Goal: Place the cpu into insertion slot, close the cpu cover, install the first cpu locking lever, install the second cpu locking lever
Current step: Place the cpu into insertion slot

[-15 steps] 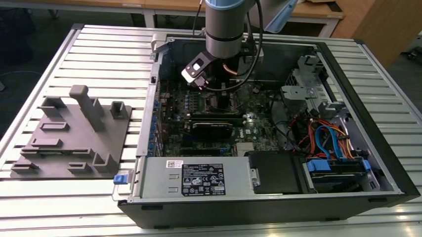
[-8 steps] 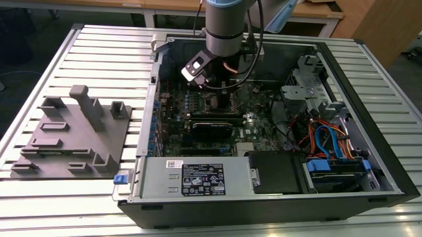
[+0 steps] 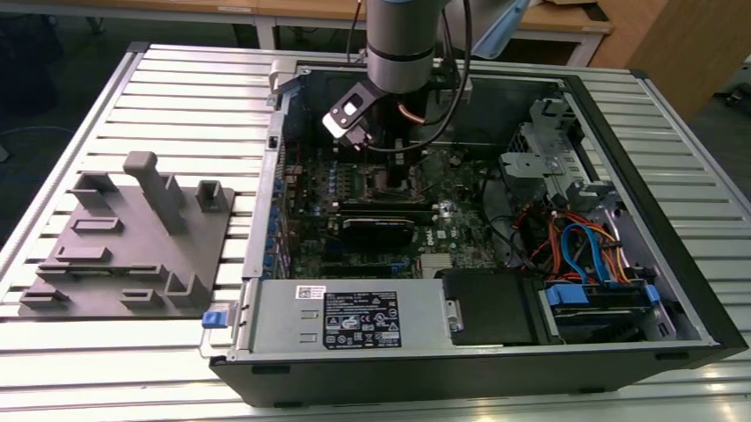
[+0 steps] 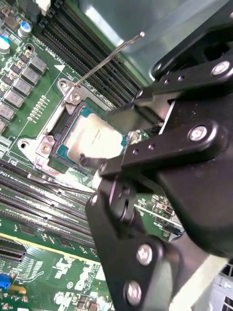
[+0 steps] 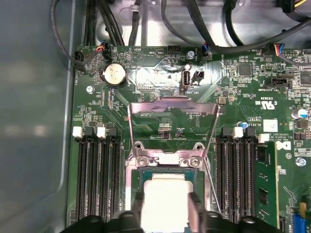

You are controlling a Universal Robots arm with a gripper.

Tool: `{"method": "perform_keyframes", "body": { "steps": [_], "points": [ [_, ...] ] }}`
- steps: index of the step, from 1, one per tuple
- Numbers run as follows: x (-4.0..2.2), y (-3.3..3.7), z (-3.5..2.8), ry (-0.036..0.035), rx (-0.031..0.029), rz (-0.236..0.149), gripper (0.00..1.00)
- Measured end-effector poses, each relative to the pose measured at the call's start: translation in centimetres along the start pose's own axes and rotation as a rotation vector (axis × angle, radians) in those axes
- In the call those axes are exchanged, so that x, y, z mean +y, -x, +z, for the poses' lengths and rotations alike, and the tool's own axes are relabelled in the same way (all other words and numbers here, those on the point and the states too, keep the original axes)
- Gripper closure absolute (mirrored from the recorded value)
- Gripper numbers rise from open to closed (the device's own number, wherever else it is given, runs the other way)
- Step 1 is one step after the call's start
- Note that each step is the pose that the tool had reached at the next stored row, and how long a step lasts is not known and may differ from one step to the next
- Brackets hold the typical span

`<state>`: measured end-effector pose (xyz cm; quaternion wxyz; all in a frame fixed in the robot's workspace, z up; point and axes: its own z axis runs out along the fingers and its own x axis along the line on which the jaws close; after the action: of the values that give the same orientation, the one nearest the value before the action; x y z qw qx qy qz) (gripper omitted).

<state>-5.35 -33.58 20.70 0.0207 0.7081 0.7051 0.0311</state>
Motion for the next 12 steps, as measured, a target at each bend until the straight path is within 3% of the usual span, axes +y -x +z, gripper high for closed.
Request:
{"method": "perform_keyframes", "body": {
  "steps": [4,5,7,10,12],
  "points": [
    [0.02,-0.01,-0.15,-0.0022,0.0002,0.000,0.69],
    [0.02,0.00,-0.15,-0.0022,0.0002,0.000,0.69],
    [0.02,0.00,-0.16,-0.0025,0.0000,0.000,0.81],
    [0.02,0.00,-0.16,-0.0026,-0.0001,0.000,0.90],
    [0.02,0.00,-0.16,-0.0026,-0.0001,0.000,0.90]
  ]
}}
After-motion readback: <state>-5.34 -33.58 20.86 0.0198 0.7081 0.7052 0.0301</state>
